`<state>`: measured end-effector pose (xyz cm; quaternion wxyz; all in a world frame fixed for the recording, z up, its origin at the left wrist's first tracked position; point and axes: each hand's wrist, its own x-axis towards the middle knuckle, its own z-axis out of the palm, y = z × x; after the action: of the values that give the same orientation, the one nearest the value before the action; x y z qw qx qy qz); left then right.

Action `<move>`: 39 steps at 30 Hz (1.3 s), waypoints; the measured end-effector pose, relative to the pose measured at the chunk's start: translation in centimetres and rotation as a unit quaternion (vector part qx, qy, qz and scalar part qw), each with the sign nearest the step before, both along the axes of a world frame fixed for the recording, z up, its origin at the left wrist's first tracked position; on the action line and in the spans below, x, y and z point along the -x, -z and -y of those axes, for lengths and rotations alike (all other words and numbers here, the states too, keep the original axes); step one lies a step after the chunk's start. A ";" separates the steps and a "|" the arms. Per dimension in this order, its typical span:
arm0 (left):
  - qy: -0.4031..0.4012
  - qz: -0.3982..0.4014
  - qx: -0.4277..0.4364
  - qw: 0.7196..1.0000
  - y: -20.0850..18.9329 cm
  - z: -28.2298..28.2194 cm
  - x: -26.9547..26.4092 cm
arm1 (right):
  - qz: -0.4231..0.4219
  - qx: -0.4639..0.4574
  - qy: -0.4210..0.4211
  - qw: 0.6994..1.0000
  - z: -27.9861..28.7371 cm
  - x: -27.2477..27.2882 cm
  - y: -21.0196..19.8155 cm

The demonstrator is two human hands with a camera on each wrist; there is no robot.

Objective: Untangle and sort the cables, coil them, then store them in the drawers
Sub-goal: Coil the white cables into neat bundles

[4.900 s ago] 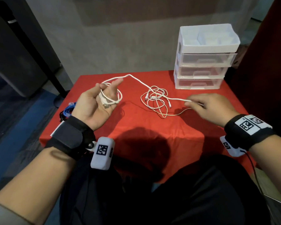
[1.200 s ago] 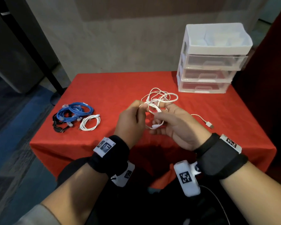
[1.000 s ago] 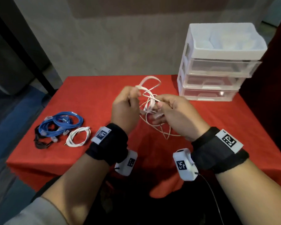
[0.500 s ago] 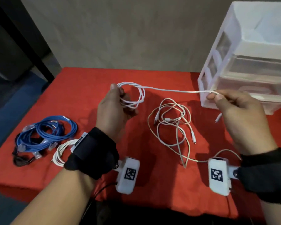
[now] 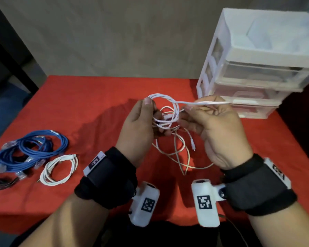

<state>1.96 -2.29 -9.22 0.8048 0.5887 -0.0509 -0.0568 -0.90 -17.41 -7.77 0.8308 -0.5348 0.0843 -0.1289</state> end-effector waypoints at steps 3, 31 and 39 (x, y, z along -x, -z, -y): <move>-0.016 0.036 -0.042 0.998 0.3 0.9 0.2 | 0.009 -0.106 -0.022 0.994 0.0 0.7 0.5; -0.025 0.078 -0.133 0.988 -0.4 -1.3 -0.5 | 0.141 0.412 -0.011 0.900 -0.3 0.6 -0.8; 0.051 0.002 -0.089 0.995 -1.0 -0.1 1.0 | 0.129 0.470 -0.043 0.872 -0.8 0.8 -0.5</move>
<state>0.98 -2.15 -8.19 0.7448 0.6550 -0.0770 -0.1013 -1.67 -16.57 -7.28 0.4896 -0.8439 -0.1169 -0.1855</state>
